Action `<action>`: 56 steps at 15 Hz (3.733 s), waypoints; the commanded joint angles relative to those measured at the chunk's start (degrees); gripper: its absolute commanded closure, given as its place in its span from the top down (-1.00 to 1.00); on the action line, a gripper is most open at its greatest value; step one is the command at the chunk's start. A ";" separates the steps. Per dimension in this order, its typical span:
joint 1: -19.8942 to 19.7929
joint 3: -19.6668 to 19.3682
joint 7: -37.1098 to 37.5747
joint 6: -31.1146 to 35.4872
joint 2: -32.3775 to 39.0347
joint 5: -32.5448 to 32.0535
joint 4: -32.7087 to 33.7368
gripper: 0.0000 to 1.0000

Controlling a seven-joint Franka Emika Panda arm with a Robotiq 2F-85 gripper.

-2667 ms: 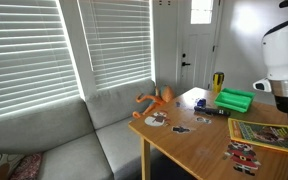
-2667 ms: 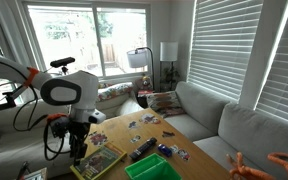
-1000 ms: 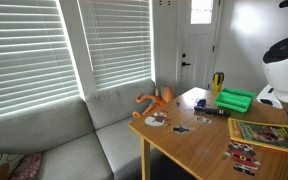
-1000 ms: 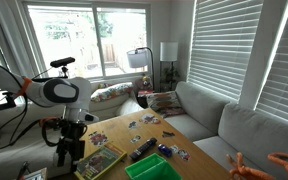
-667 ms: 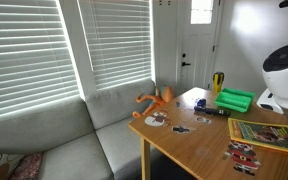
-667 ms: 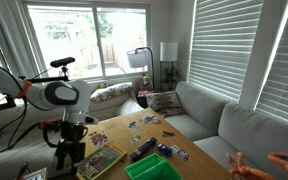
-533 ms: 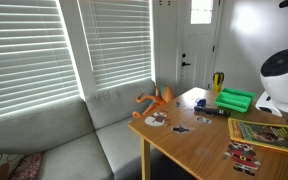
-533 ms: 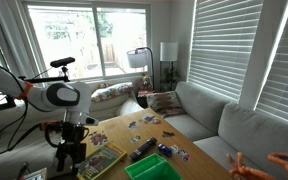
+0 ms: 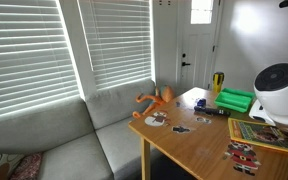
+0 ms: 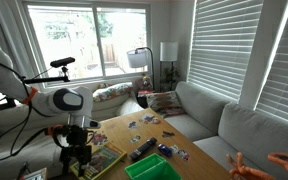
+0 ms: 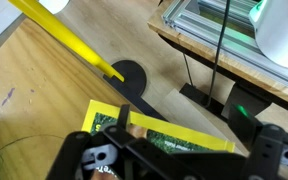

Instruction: Turn the yellow book over

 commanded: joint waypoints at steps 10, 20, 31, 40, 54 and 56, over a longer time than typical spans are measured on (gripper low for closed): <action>0.31 1.35 1.62 7.60 2.87 -5.53 0.21 0.42; 0.96 0.76 -0.29 3.36 3.63 -3.09 2.05 -0.74; 1.94 0.05 -3.03 0.86 1.09 3.43 8.16 -1.00; 2.28 -4.72 -11.54 6.20 -3.02 19.69 12.73 -1.00; 5.87 -13.80 -27.87 10.54 -19.37 43.09 7.63 -1.00; 5.78 -16.71 -30.69 11.65 -22.40 45.25 5.74 -1.00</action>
